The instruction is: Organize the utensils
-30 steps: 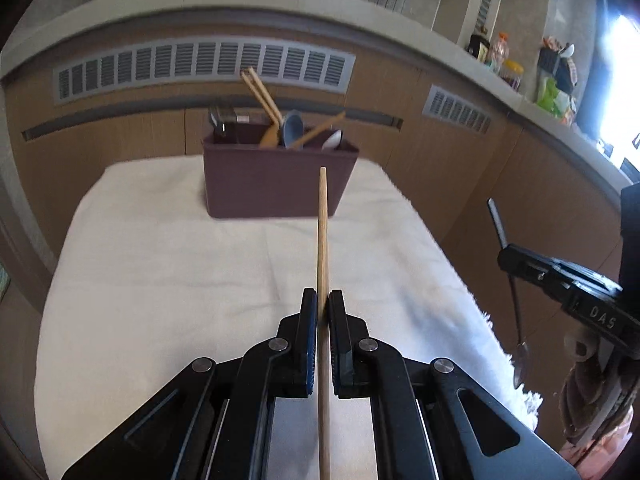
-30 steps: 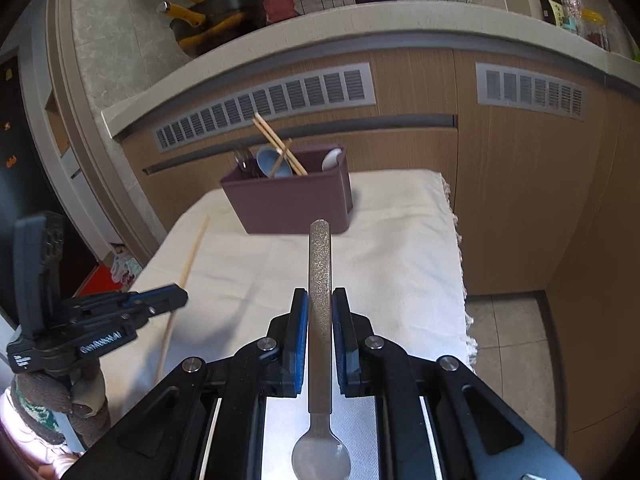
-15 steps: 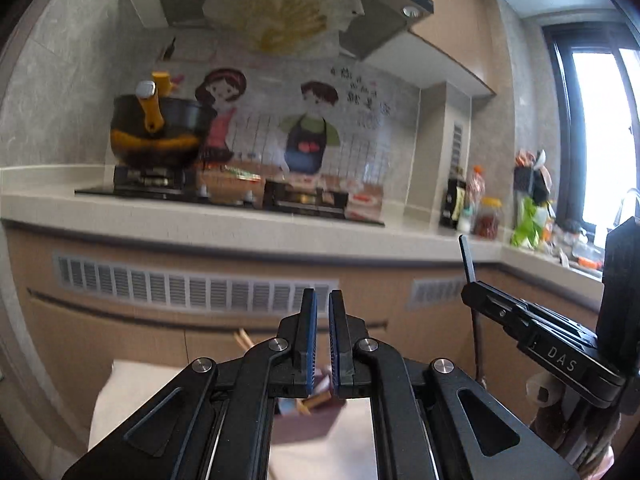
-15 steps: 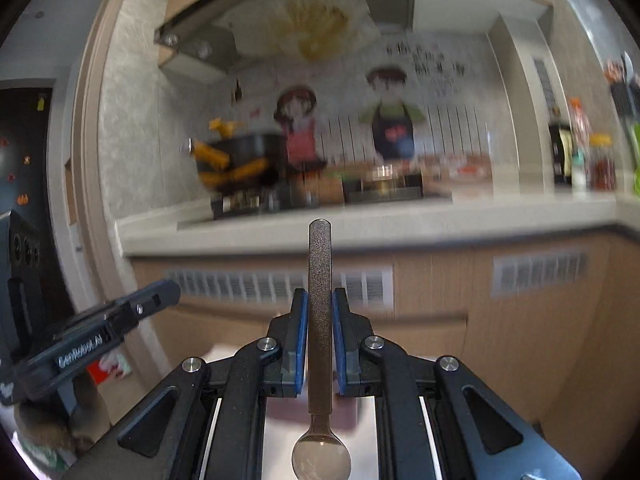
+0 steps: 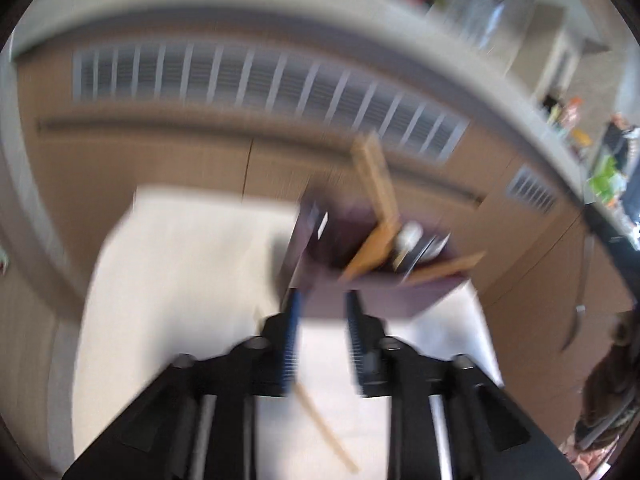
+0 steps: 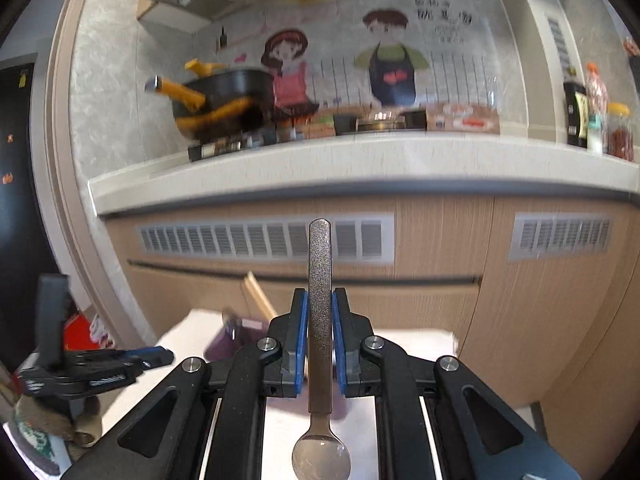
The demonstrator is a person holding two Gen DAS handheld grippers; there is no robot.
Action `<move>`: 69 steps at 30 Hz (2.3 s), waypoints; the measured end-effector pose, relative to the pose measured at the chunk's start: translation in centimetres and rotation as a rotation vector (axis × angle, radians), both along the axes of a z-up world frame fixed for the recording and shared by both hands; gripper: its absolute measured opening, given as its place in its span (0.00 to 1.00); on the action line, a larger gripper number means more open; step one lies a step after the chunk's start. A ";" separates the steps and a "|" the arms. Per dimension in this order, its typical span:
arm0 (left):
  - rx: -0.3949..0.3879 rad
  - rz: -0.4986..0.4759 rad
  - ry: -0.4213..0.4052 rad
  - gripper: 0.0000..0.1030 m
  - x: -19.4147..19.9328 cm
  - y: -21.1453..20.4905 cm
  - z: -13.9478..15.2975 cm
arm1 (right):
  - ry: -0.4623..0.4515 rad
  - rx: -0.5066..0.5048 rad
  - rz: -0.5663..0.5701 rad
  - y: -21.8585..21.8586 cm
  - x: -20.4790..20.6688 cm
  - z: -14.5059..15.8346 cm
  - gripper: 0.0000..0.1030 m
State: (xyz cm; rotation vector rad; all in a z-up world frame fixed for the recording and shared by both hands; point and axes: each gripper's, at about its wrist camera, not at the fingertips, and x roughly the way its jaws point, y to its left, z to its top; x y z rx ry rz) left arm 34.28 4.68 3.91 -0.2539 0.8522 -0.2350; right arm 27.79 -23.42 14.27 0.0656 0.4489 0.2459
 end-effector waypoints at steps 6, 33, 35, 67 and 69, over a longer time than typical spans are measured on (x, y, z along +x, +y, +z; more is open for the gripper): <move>-0.024 -0.015 0.301 0.40 1.9 -1.2 -7.6 | 0.060 -0.004 0.016 0.1 -1.6 -2.7 0.11; 0.221 -0.203 0.133 0.07 -5.2 -6.8 -7.2 | 0.275 0.027 0.007 -2.5 -2.2 -8.2 0.11; 0.226 -0.204 0.137 0.07 -5.5 -6.5 -7.1 | 0.304 -0.009 0.000 -2.4 -1.6 -9.2 0.11; 0.238 -0.207 0.250 0.44 -4.4 -5.3 -9.8 | 0.636 -0.083 0.086 -1.2 -0.9 -18.3 0.11; 0.240 -0.216 0.261 0.47 -4.5 -5.8 -10.1 | 0.666 -0.056 0.131 -0.8 -1.8 -18.2 0.11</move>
